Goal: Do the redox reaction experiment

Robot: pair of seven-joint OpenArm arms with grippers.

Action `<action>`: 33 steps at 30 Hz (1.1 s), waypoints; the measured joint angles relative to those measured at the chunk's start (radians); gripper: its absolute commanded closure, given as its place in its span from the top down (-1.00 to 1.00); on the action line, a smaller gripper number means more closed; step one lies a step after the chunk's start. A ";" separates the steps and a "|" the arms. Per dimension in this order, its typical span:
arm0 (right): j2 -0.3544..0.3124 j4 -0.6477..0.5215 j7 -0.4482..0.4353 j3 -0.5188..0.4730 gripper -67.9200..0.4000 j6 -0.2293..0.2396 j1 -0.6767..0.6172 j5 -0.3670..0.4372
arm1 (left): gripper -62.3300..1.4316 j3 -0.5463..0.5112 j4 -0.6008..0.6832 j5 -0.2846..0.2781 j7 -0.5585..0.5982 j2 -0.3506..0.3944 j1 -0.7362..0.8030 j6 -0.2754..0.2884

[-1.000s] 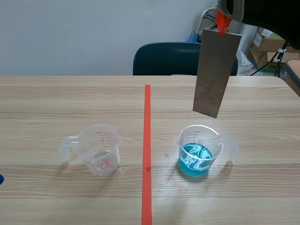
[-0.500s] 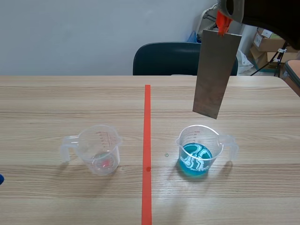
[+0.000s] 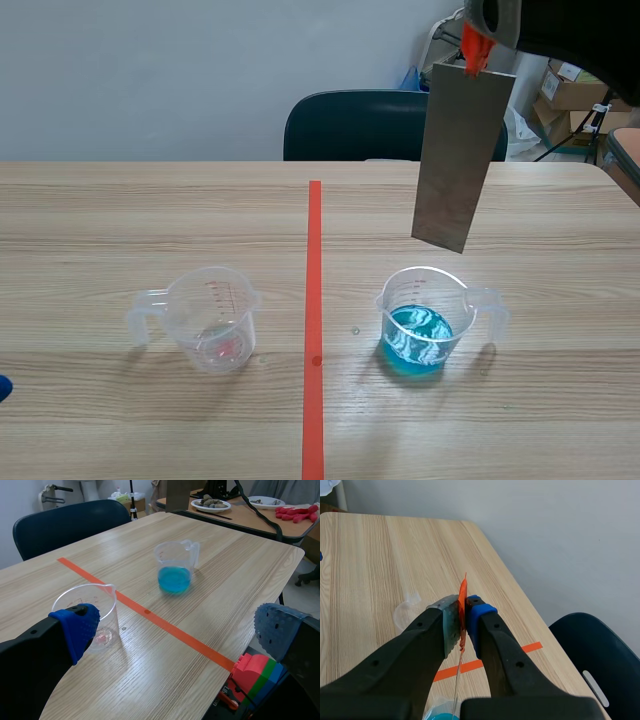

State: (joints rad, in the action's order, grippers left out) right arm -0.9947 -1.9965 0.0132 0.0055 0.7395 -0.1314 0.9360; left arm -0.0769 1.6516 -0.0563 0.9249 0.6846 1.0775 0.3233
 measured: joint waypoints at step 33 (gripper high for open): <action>0.000 0.000 0.005 0.000 -0.96 0.000 0.000 0.000 | 1.00 0.000 0.000 0.000 0.000 0.000 0.000 0.000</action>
State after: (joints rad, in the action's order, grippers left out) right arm -0.9947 -1.9965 0.0181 0.0055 0.7395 -0.1314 0.9360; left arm -0.0769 1.6516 -0.0563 0.9249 0.6846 1.0775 0.3233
